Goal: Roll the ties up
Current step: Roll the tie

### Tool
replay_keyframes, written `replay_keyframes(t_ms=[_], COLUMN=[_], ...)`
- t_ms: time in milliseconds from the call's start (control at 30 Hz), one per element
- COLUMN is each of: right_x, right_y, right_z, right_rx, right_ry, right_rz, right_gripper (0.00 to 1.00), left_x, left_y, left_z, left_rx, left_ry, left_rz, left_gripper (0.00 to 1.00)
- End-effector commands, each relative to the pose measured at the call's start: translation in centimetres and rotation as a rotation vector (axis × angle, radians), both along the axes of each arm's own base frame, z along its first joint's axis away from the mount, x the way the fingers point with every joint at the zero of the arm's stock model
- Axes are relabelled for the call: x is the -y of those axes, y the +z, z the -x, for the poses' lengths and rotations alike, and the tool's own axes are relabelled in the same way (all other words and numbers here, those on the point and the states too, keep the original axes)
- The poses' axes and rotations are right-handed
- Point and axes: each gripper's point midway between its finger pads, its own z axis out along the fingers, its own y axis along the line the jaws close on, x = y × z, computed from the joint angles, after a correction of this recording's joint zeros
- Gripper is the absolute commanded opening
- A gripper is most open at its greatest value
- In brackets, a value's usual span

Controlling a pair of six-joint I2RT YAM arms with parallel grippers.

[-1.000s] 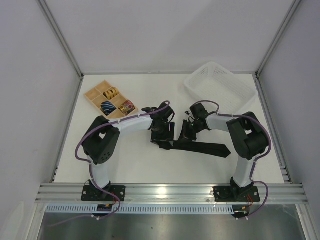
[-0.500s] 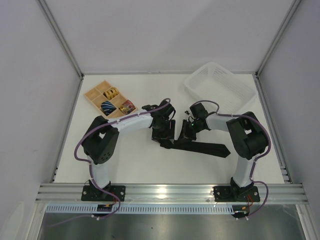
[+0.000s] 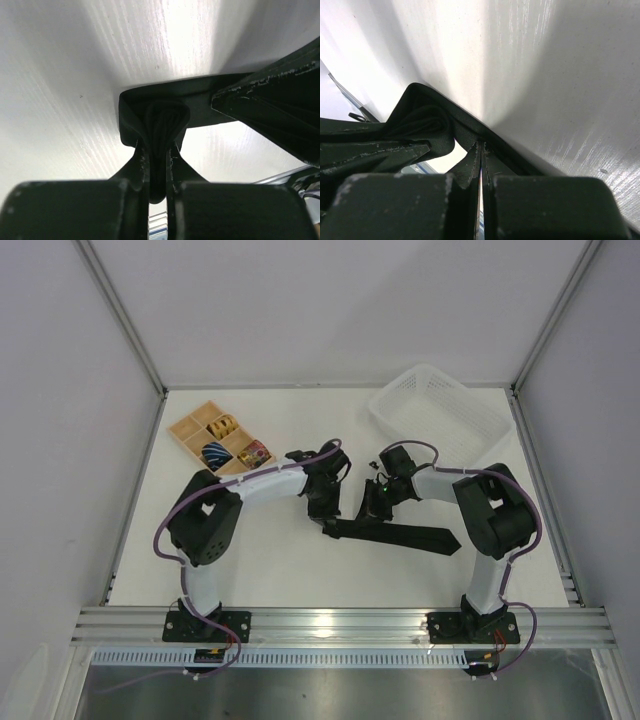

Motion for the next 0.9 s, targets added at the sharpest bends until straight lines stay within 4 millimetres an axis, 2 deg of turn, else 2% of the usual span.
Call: replay_keyframes(t_ms=[0,233,367,600,733,867], right_x=[0.7,2.2,2.5,1.5,1.1,0.6], right_y=[-0.6,-1.3,-1.8,-1.5,-1.3,0.4], right_z=[-0.4,-0.1,0.4,0.9,1.2,0.3], right_rx=[0.022,0.028,0.016,0.026,0.040,0.089], right_ry=[0.006,-0.001,0.010,0.041,0.065,0.081], right_rz=[0.043,0.098,0.107,0.107,0.122,0.106], right_gripper=[0.00,0.00,0.00,0.00,0.00,0.00], left_x=[-0.7,-3.9,-5.1,-4.6,-4.8,-4.6], left_y=[1.9,3.8,3.0,1.9,1.8,1.9], left_z=[-1.2,-2.1,-2.1,-2.6,-2.7,-1.7], left_rx=[0.059,0.116,0.100,0.078,0.074,0.057], left_ry=[0.015,0.082,0.107,0.113,0.099,0.074], left_rz=[0.014,0.033,0.027,0.016,0.005,0.042], left_gripper=[0.00,0.01,0.01,0.01,0.01,0.01])
